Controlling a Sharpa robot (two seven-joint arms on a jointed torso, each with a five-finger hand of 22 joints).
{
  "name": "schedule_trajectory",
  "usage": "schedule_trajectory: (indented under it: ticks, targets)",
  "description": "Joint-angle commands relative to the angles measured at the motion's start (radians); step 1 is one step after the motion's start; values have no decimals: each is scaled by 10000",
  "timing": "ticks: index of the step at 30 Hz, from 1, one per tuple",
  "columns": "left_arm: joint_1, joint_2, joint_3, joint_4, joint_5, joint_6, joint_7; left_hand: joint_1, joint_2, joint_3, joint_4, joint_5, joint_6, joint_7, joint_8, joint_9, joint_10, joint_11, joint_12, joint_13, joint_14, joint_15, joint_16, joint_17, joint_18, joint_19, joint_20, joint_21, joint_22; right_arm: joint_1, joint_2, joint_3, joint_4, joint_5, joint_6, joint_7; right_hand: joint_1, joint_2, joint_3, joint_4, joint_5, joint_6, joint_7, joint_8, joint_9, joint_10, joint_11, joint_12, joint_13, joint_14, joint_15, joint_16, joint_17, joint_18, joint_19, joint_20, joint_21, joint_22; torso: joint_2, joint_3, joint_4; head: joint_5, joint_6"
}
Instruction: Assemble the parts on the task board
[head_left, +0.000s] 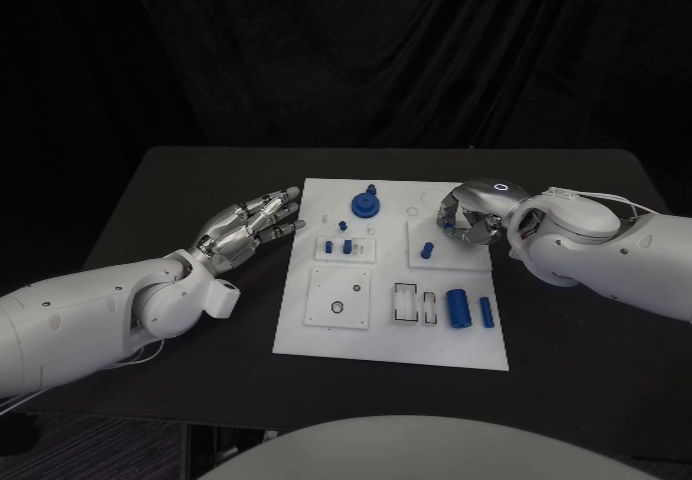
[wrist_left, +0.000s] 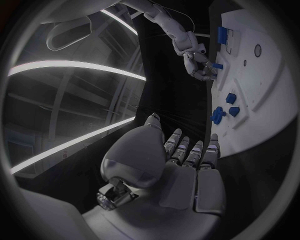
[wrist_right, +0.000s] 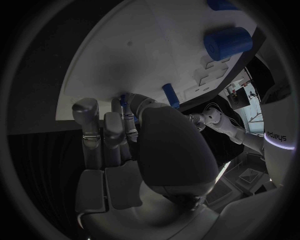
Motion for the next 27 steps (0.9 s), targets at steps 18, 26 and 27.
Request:
schedule_trajectory:
  ticks: [18,26,27]
  targets:
    - [-37,43,10,49,78,131,-67,328,14,149,-12,255,-19,-11,30,1,22,41,65,18,313,75,155,63,-77,113,22,84,-3,804,-269,-16,659,28,-463,-53,-12,-30,64,-245,-302,294,-38,197,214,199,-63,87,53,-46,-72,-51,-101,-110,19,-50,66,957,1,-16,-7,68,-2]
    - [-38,53,10,64,78,125,-106,358,25,165,-7,280,-46,-32,25,-2,36,95,82,21,303,86,156,59,-85,122,20,88,-8,1101,-347,-16,1546,28,-331,-155,-12,-63,57,-271,-363,279,-48,194,239,231,-77,95,60,-45,-82,-55,-112,-105,10,-56,49,951,-2,-16,8,118,-2]
    - [-38,57,10,61,78,127,-105,358,25,165,-7,280,-46,-32,25,-2,36,95,82,21,303,86,156,59,-85,122,20,88,-8,1109,-331,-16,1670,28,-277,-160,-12,-63,57,-271,-363,279,-48,194,239,231,-77,95,60,-45,-82,-55,-112,-105,10,-56,49,951,-6,-21,9,123,-2]
